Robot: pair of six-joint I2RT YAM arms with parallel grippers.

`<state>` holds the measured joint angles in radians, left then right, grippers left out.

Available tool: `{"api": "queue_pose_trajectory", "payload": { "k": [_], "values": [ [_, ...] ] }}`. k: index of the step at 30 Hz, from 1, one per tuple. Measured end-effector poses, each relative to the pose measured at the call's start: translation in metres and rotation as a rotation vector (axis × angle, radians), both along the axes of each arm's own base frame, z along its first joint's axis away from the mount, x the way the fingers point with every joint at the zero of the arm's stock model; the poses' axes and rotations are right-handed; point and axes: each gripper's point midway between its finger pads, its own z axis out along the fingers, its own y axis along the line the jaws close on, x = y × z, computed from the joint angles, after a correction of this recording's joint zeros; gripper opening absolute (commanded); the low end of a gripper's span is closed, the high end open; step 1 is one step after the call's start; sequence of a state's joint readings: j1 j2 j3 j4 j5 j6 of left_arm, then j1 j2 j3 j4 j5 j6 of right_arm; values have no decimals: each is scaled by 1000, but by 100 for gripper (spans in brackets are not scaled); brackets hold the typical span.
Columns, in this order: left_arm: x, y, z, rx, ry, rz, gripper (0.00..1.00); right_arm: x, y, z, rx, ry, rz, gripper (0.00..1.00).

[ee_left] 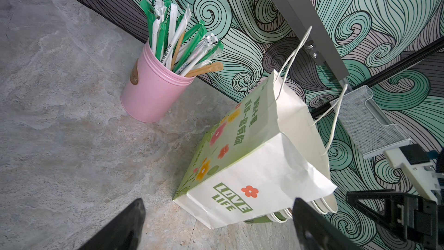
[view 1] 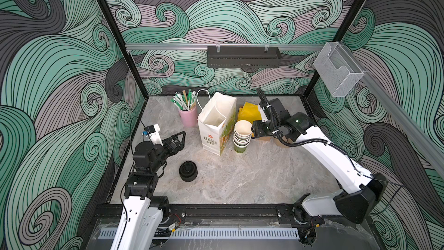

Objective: Pack a coffee takeout order
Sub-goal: Pick up the coffee cup.

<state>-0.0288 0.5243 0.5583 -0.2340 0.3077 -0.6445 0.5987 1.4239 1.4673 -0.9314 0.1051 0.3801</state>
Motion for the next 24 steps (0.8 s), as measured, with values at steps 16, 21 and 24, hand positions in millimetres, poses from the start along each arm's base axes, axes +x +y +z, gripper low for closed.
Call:
{"api": "queue_pose_trajectory", "payload": {
  "k": [16, 21, 24],
  "values": [
    [-3, 1, 1, 2, -14, 7, 97, 20, 16, -29, -72, 36, -51, 23],
    [-4, 1, 1, 2, -13, 8, 97, 19, 17, -29, -80, 28, -55, 22],
    [-4, 1, 1, 2, -12, 8, 97, 20, 17, -27, -85, 20, -55, 22]
  ]
}}
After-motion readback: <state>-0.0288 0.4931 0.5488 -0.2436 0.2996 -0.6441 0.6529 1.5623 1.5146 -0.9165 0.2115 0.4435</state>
